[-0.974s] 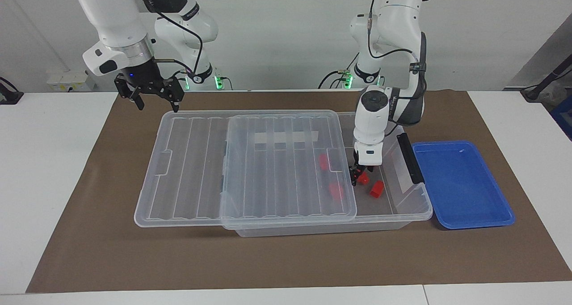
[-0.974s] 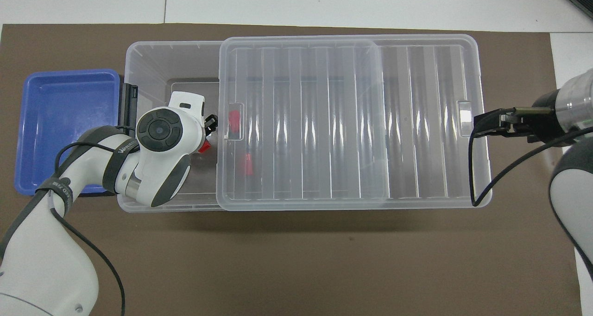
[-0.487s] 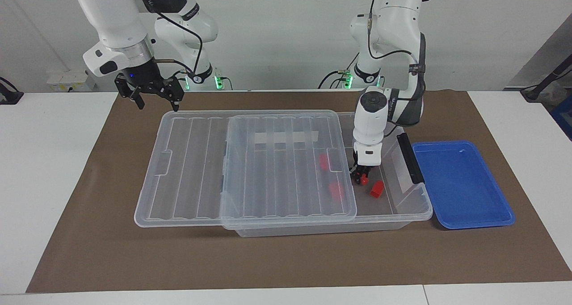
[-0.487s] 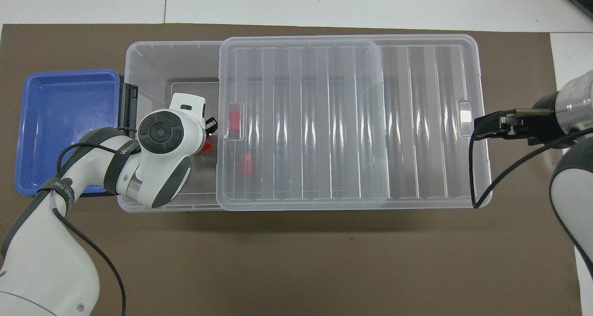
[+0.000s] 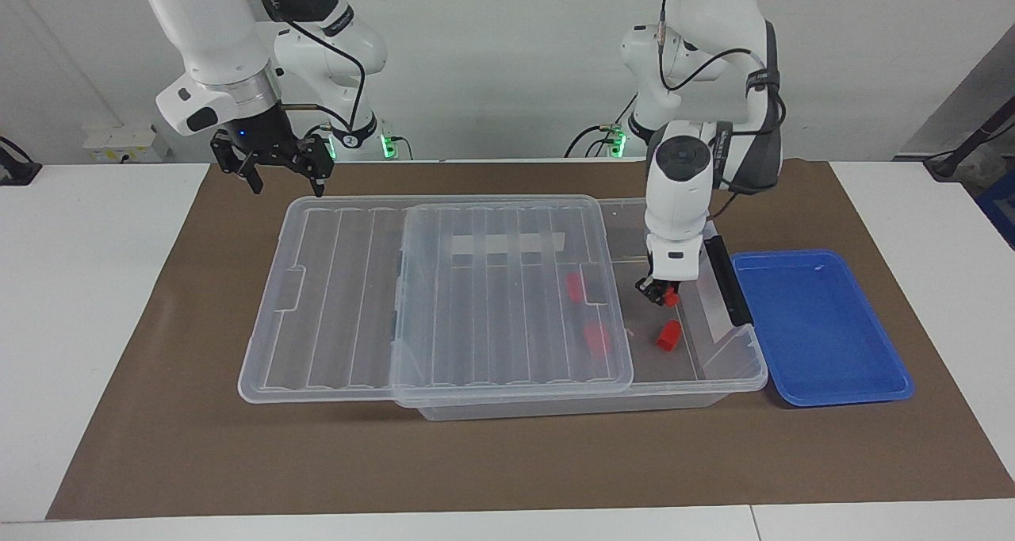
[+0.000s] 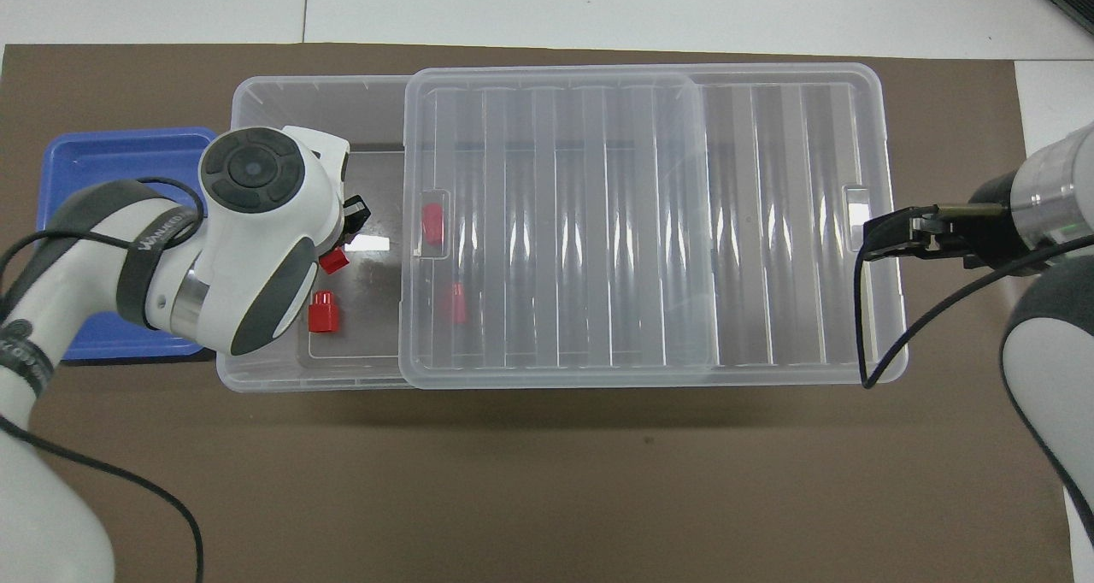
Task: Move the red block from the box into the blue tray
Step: 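Carry the red block to the blue tray with the left gripper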
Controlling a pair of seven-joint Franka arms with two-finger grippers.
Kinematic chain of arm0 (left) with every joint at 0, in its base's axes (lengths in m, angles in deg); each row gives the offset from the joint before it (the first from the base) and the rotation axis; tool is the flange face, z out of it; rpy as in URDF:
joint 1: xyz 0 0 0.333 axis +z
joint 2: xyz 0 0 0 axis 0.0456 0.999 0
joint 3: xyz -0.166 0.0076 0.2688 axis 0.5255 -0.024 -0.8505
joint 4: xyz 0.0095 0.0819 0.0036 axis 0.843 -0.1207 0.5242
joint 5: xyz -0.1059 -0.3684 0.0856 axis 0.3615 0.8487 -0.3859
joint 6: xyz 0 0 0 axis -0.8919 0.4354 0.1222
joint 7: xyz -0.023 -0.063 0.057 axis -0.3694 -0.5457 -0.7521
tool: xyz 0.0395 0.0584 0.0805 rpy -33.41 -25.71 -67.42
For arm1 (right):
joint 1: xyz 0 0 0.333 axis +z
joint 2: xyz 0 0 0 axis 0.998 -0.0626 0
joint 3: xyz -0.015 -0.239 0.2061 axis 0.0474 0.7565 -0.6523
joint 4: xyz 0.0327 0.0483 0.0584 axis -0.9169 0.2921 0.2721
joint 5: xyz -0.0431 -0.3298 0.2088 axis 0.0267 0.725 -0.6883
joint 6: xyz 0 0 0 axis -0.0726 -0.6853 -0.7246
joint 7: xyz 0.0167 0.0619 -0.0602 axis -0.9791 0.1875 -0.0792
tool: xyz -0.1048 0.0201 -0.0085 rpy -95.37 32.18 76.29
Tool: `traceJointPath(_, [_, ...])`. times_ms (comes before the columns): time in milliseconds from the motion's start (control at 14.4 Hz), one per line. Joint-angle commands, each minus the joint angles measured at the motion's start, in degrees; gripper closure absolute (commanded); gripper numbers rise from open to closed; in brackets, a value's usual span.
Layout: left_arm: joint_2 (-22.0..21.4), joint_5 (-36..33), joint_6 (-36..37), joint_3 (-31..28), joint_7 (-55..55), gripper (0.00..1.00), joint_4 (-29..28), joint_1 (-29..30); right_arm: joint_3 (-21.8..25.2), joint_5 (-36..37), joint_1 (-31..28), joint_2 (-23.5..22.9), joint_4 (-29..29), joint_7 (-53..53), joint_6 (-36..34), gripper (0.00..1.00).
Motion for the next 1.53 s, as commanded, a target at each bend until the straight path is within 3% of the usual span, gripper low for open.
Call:
traceJointPath(0, [-4.46, 3.98, 10.82, -0.57, -6.90, 1.00, 3.94, 0.37, -0.05, -1.01, -0.34, -0.12, -0.05, 0.60, -0.10, 0.00])
traceJointPath(139, [-5.96, 5.31, 18.55, -0.75, -14.44, 1.00, 7.81, 2.91, -0.05, -1.01, -0.86, 0.15, 0.83, 0.42, 1.56, 0.03])
traceJointPath(209, [-7.19, 5.83, 21.29, -0.75, -20.57, 1.00, 8.87, 5.19, 0.04, -1.01, -1.04, 0.23, 1.53, 0.34, 3.31, 0.14])
traceJointPath(278, [-8.85, 6.71, 22.70, -0.84, -27.77, 1.00, 8.97, 8.69, 0.13, -1.01, -1.39, 0.32, 2.23, 0.42, 4.63, 0.76])
traceJointPath(348, [-10.00, 7.41, 22.89, -0.84, -35.50, 1.00, 8.88, 13.07, 0.21, -1.01, -1.83, 0.41, 2.68, 0.94, 6.21, 1.00])
traceJointPath(557, [-10.19, 7.51, 19.40, -1.10, -56.34, 1.00, 8.10, 22.49, 0.21, -1.01, -5.43, 0.41, 6.54, 0.25, 11.49, 1.00])
traceJointPath(696, [-10.27, 7.51, 14.92, -1.10, -63.58, 1.00, 6.26, 26.12, 0.21, -1.01, -6.66, -0.11, 8.56, -0.02, 15.43, 1.00])
traceJointPath(1043, [-5.89, 7.60, -1.59, -1.10, -73.71, 1.00, -1.56, 28.94, 0.21, -1.01, -10.18, -6.52, 8.75, -9.23, 24.76, 1.00])
traceJointPath(1461, [-0.08, 10.40, -16.71, -1.02, -76.08, 1.00, -7.54, 28.77, 0.04, -1.01, -9.31, -11.63, 9.18, -9.69, 31.80, 1.00])
